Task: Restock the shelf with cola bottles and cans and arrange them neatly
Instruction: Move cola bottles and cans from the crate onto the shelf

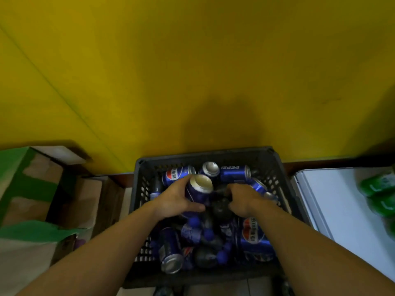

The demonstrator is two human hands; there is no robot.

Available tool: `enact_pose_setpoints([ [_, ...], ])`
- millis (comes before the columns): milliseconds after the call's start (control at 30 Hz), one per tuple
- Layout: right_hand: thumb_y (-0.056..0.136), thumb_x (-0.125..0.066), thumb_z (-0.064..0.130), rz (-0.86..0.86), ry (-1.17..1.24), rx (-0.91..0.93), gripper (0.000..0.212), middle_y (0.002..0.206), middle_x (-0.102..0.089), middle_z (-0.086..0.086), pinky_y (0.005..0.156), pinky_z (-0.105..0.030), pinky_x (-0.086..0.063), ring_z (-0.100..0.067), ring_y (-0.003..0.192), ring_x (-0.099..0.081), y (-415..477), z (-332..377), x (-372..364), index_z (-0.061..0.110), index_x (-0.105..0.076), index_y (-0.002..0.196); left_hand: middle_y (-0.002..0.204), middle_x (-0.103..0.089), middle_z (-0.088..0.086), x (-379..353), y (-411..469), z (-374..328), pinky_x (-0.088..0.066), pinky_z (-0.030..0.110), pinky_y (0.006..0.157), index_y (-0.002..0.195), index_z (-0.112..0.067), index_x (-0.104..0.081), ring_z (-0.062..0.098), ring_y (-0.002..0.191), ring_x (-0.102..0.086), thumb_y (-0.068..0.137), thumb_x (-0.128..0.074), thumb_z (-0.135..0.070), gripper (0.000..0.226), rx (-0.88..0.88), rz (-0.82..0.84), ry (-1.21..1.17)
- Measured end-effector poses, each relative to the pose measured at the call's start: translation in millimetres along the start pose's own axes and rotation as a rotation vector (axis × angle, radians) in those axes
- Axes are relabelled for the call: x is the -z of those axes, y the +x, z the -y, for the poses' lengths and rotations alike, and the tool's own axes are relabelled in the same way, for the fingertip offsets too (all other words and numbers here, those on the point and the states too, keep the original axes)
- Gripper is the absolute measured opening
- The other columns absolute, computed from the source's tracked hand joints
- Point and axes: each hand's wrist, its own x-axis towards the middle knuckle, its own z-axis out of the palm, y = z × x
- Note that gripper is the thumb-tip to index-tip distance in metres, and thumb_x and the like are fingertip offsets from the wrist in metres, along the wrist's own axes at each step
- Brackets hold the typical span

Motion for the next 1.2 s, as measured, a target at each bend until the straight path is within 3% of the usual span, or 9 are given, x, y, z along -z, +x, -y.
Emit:
enact_pose_setpoints([
  [100, 0.091, -0.062, 0.029, -0.018, 0.029, 0.062, 0.031, 0.125, -0.062, -0.007, 0.091, -0.038, -0.052, -0.029, 0.11, -0.06, 13.2, 26.2, -12.9, 0.022, -0.056, 0.121, 0.12, -0.068, -0.006, 30.2, -9.0, 1.3, -0.055, 0.014, 0.082, 0.132, -0.021, -0.053, -0.002, 0.102, -0.067, 0.072, -0.089, -0.007, 0.071, 0.016, -0.204, -0.121],
  [200, 0.098, -0.055, 0.039, -0.014, 0.058, 0.06, 0.04, 0.131, -0.06, -0.012, 0.094, -0.04, -0.05, -0.033, 0.115, -0.059, 37.5, 63.4, -30.9, 0.016, -0.053, 0.13, 0.113, -0.07, -0.002, 54.4, -18.8, 5.1, -0.055, 0.018, 0.079, 0.126, -0.02, -0.056, 0.003, 0.095, -0.069, 0.073, -0.088, -0.006, 0.064, 0.02, -0.385, -0.21],
  [400, 0.084, -0.059, 0.07, 0.097, 0.097, -0.261, 0.107, 0.159, -0.025, -0.02, 0.107, -0.045, -0.041, -0.038, 0.142, -0.036, 92.3, 123.0, -75.6, 0.008, -0.012, 0.158, 0.11, -0.074, 0.0, 82.5, -29.6, 16.3, -0.056, 0.033, 0.087, 0.123, -0.019, -0.06, 0.015, 0.099, -0.071, 0.067, -0.092, -0.014, 0.065, 0.036, -0.529, -0.285],
  [533, 0.083, -0.066, 0.047, 0.16, -0.011, -0.249, 0.07, 0.136, -0.057, -0.014, 0.083, -0.036, -0.052, -0.032, 0.114, -0.061, 102.2, 129.9, -76.1, 0.008, -0.05, 0.139, 0.114, -0.071, 0.002, 92.6, -24.8, 18.2, -0.055, 0.037, 0.088, 0.127, -0.015, -0.058, 0.019, 0.104, -0.068, 0.067, -0.092, -0.013, 0.069, 0.068, -0.551, -0.309],
  [600, 0.076, -0.068, 0.043, 0.233, -0.098, -0.207, 0.061, 0.129, -0.062, -0.013, 0.087, -0.039, -0.055, -0.034, 0.106, -0.064, 95.0, 129.6, -64.7, 0.011, -0.06, 0.128, 0.116, -0.069, 0.002, 92.8, -21.0, 8.5, -0.054, 0.039, 0.089, 0.128, -0.016, -0.056, 0.021, 0.106, -0.066, 0.068, -0.092, -0.016, 0.069, 0.078, -0.571, -0.339],
  [767, 0.091, -0.069, 0.031, 0.381, -0.138, -0.139, 0.03, 0.141, -0.055, -0.012, 0.091, -0.037, -0.048, -0.035, 0.122, -0.056, 39.6, 118.3, 2.2, 0.015, -0.064, 0.116, 0.111, -0.068, 0.003, 87.2, -29.1, -52.3, -0.049, 0.025, 0.071, 0.125, -0.013, -0.056, 0.015, 0.096, -0.065, 0.074, -0.088, -0.016, 0.06, -0.039, -0.568, -0.412],
  [867, 0.091, -0.07, 0.037, 0.219, -0.186, -0.151, 0.054, 0.142, -0.055, -0.01, 0.095, -0.04, -0.05, -0.033, 0.121, -0.058, -3.9, 97.3, 39.2, 0.007, -0.058, 0.134, 0.107, -0.072, 0.002, 73.2, -51.2, -94.9, -0.051, 0.025, 0.07, 0.122, -0.015, -0.06, 0.015, 0.092, -0.069, 0.076, -0.087, -0.021, 0.053, -0.147, -0.53, -0.457],
  [1033, 0.081, -0.069, 0.053, -0.206, -0.229, -0.236, 0.057, 0.125, -0.066, -0.012, 0.085, -0.037, -0.054, -0.033, 0.103, -0.064, -120.0, 43.3, 94.6, 0.014, -0.062, 0.122, 0.103, -0.073, 0.004, 0.9, -87.4, -169.9, -0.056, 0.029, 0.072, 0.114, -0.019, -0.062, 0.018, 0.088, -0.07, 0.076, -0.087, -0.026, 0.046, -0.356, -0.45, -0.542],
  [1200, 0.076, -0.072, 0.056, -0.526, -0.158, -0.364, 0.057, 0.111, -0.065, -0.01, 0.074, -0.035, -0.053, -0.03, 0.087, -0.061, -288.2, -31.9, 122.2, 0.016, -0.059, 0.114, 0.111, -0.074, 0.005, -112.3, -125.5, -239.5, -0.058, 0.043, 0.09, 0.121, -0.022, -0.063, 0.025, 0.102, -0.071, 0.062, -0.094, -0.035, 0.069, -0.431, -0.131, -0.574],
])
